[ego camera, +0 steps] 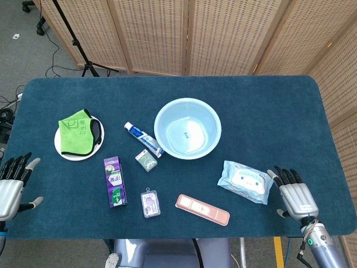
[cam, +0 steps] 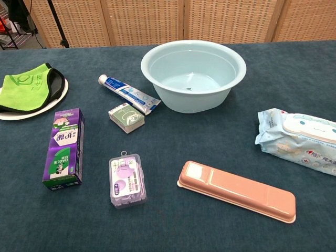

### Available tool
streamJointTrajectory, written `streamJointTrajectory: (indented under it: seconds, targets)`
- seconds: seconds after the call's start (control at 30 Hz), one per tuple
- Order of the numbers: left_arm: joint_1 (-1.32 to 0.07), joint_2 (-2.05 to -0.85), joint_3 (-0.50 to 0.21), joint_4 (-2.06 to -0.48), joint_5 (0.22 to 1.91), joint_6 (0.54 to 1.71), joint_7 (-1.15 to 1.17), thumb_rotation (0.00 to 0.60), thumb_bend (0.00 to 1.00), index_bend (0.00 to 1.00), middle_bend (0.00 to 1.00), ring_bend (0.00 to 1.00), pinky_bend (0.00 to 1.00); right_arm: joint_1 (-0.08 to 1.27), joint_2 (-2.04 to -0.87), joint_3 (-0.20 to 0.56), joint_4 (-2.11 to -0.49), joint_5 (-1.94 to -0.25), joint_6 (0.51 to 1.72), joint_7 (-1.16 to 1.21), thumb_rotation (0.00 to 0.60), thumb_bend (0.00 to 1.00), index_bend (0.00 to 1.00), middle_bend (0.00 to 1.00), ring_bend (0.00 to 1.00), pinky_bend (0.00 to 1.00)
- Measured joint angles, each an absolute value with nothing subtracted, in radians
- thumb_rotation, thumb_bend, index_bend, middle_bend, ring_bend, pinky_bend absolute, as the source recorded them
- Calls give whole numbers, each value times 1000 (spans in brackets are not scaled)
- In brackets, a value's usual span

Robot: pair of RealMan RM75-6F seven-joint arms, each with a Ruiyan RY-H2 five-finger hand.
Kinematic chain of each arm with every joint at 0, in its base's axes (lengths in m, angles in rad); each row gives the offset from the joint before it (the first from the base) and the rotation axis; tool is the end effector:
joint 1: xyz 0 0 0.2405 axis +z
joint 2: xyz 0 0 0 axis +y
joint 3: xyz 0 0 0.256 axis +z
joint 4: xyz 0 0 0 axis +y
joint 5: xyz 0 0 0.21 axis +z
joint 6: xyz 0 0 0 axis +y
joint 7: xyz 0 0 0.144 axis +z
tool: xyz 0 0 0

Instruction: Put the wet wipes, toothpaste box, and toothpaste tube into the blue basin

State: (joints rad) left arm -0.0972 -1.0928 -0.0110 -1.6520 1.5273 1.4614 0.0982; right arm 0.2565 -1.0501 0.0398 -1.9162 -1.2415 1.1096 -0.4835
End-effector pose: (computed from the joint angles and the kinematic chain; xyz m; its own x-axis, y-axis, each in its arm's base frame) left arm -0.3039 0.1758 0.1539 0.4765 0.0559 0.8774 0.8790 -0.0528 -0.4740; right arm -0.2646 -0.2067 0.1096 0.5651 -0.3572 0.7437 -0.8170 -0.1172 0.5645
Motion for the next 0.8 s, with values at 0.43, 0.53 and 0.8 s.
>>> streamJointTrajectory:
  seconds: [0.43,0.53,0.8]
  targets:
    - [-107,-1102,-4,-1645,1521,1433,105,600,117,0,0,0,0,365,-1162,73,-1940,-1038,1062,-622,600,94,0,0,0,29]
    - [-109,-1103,-1,-1644,1523,1427,105,600,117,0,0,0,0,389,-1192,80,-1941,-1004,1063,-639,600,93,0,0,0,29]
    - [-112,-1106,3,-1641,1528,1422,99,600,117,0,0,0,0,438,-1254,89,-1909,-940,1069,-671,600,92,0,0,0,29]
